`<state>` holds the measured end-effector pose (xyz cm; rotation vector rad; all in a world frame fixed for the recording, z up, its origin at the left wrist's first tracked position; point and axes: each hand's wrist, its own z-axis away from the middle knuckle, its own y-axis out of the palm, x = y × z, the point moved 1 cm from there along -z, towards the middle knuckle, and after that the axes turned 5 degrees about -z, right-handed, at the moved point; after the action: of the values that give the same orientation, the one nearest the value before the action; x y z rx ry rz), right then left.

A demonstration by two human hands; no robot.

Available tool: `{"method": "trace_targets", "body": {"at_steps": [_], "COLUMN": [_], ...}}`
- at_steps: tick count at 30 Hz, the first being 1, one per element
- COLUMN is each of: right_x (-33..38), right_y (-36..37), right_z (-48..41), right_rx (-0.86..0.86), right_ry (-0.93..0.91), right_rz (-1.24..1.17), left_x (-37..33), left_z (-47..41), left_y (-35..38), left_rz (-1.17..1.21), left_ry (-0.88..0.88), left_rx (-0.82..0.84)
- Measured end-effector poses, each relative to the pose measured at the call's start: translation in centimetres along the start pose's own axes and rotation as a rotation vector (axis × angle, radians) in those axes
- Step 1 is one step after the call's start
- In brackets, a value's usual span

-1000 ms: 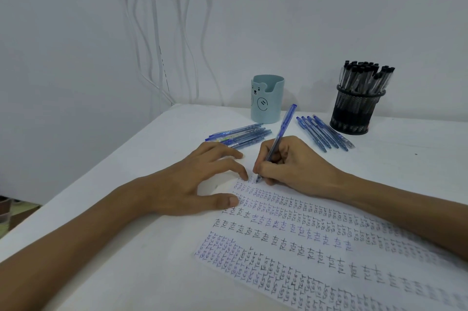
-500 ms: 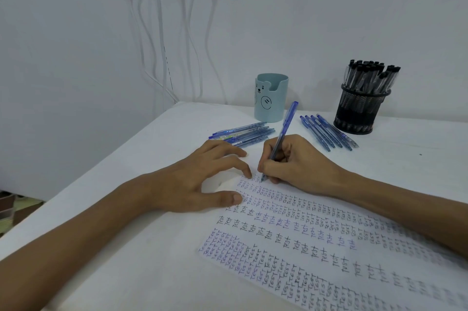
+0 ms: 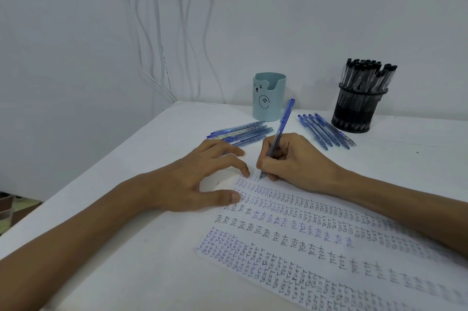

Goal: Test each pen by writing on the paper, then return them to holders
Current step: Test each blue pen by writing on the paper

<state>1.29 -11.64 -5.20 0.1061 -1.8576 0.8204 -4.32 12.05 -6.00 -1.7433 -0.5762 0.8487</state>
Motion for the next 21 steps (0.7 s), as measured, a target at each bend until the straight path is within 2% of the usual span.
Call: {"method": "trace_targets", "body": {"at_steps": [21], "right_x": [0.01], "right_y": [0.04], "right_z": [-0.05], "right_rx": [-0.061], "right_ry": [0.041], "right_rz": [0.041], "left_x": [-0.02], "left_z": [0.03], "left_y": [0.02], "left_rz": [0.009], "left_ry": [-0.002], "left_rx": [0.005]}}
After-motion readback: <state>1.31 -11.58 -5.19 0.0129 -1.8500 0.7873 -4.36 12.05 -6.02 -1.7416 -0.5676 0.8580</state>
